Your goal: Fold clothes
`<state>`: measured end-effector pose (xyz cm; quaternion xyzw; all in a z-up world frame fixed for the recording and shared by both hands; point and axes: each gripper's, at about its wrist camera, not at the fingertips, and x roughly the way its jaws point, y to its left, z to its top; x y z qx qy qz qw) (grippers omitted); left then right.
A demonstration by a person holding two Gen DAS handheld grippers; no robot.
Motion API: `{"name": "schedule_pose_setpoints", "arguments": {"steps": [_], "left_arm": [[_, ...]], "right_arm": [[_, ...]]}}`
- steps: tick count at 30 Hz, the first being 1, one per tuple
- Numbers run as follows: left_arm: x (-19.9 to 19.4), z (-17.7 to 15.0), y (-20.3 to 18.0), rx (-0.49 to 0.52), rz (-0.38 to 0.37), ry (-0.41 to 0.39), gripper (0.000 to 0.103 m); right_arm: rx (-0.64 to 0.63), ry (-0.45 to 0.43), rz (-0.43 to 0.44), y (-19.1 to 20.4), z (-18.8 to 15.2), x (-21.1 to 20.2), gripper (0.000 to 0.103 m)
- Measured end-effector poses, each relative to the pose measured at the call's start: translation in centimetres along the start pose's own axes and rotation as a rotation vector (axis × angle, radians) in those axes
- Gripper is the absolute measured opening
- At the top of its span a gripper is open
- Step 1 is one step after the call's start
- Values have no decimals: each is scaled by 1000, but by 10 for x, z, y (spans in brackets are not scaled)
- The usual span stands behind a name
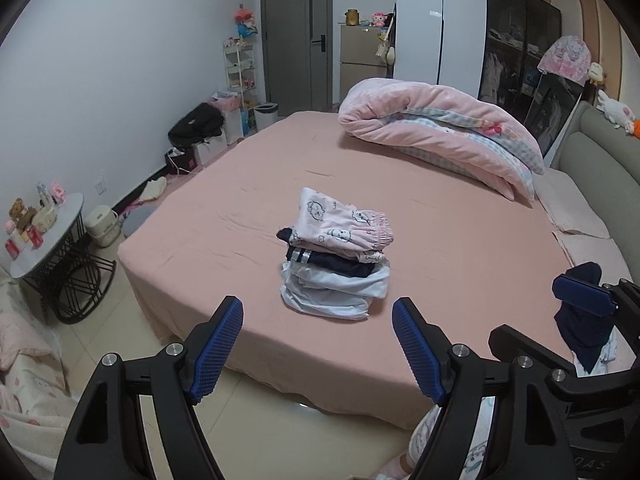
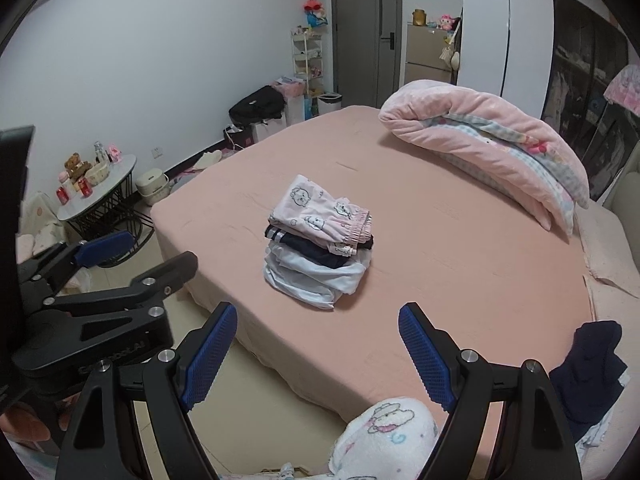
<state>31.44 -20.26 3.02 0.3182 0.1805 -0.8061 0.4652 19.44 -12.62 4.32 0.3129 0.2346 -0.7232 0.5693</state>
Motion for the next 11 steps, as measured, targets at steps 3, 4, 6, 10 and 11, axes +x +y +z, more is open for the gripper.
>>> {"name": "schedule_pose_setpoints", "arguments": {"steps": [3,4,6,10,11], "left_arm": [[-2,1,3,-13,-16,-12,76],[-2,1,3,-15,-22,-11,76],[-2,2,5,-19,-30,-11,76],[-2,0,5,-12,-19,-24,76],[-2,-1,4,-4,-11,-26,76]], "right_arm": [[1,0,-6,0,1,-1,83],[-1,-1,-12,0,1,-1,83],[-4,-5,-17,0,2,-2,83],[-8,-3,-8,1,3,0,83],[-11,-1,-8,1,3,0,83]]}}
